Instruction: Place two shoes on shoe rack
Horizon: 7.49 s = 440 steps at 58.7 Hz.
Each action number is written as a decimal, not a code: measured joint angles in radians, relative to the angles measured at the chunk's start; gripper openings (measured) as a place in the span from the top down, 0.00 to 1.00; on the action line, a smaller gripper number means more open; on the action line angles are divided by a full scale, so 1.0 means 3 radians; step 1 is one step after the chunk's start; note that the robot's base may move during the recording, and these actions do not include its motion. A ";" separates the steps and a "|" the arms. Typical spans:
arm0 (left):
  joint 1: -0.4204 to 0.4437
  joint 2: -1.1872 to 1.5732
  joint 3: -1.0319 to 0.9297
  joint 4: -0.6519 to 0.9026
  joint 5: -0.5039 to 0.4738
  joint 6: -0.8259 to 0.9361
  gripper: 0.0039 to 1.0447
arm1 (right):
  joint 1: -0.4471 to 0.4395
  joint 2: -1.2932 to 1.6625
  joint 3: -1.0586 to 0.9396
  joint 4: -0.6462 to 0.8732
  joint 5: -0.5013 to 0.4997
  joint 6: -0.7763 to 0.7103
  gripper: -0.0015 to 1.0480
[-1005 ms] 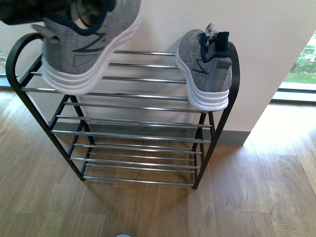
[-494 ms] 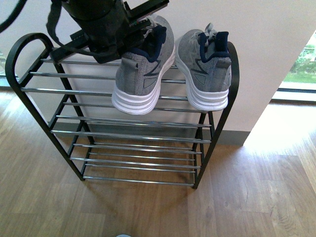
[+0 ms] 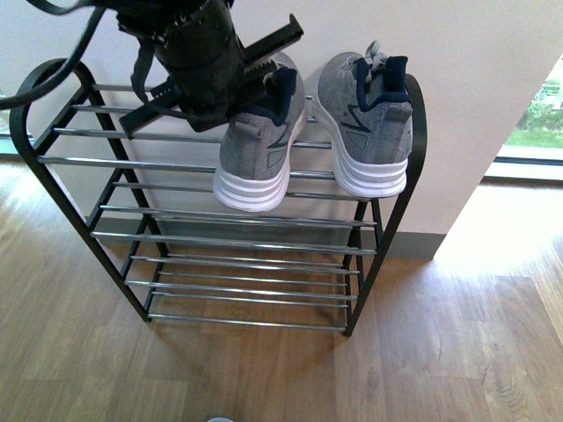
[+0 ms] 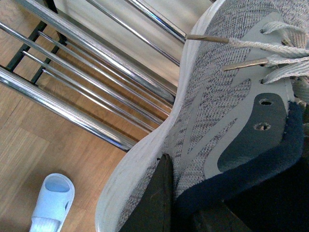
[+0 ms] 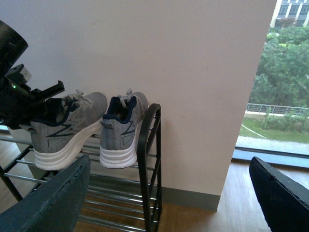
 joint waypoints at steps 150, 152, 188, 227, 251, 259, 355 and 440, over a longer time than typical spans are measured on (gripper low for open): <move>0.1488 -0.5796 -0.4622 0.1745 0.0707 0.2973 0.99 | 0.0000 0.0000 0.0000 0.0000 0.0000 0.0000 0.09; 0.1488 -0.5845 -0.4641 0.1714 0.0707 0.2973 0.99 | 0.0000 0.0000 0.0000 0.0000 0.0000 0.0000 0.09; 0.1489 -0.6564 -0.4828 0.1242 0.0708 0.2976 0.99 | 0.0000 0.0000 0.0000 0.0000 0.0000 0.0000 0.09; 0.1492 -0.7178 -0.4827 0.0568 0.0707 0.2976 0.81 | 0.0001 -0.0001 0.0000 0.0000 0.0000 0.0000 0.09; 0.1492 -0.7178 -0.4827 0.0567 0.0703 0.2984 0.07 | 0.0004 -0.0001 0.0000 0.0000 0.0004 0.0000 0.09; 0.1492 -0.7178 -0.4827 0.0568 0.0711 0.2984 0.09 | 0.0006 -0.0004 0.0000 0.0000 0.0011 0.0000 0.09; 0.1492 -0.7178 -0.4827 0.0568 0.0706 0.2983 0.09 | 0.0008 -0.0003 0.0000 -0.0008 -0.0003 0.0000 0.09; 0.1493 -0.7178 -0.4827 0.0568 0.0698 0.2986 0.09 | 0.0009 -0.0004 0.0000 -0.0011 -0.0010 -0.0001 0.09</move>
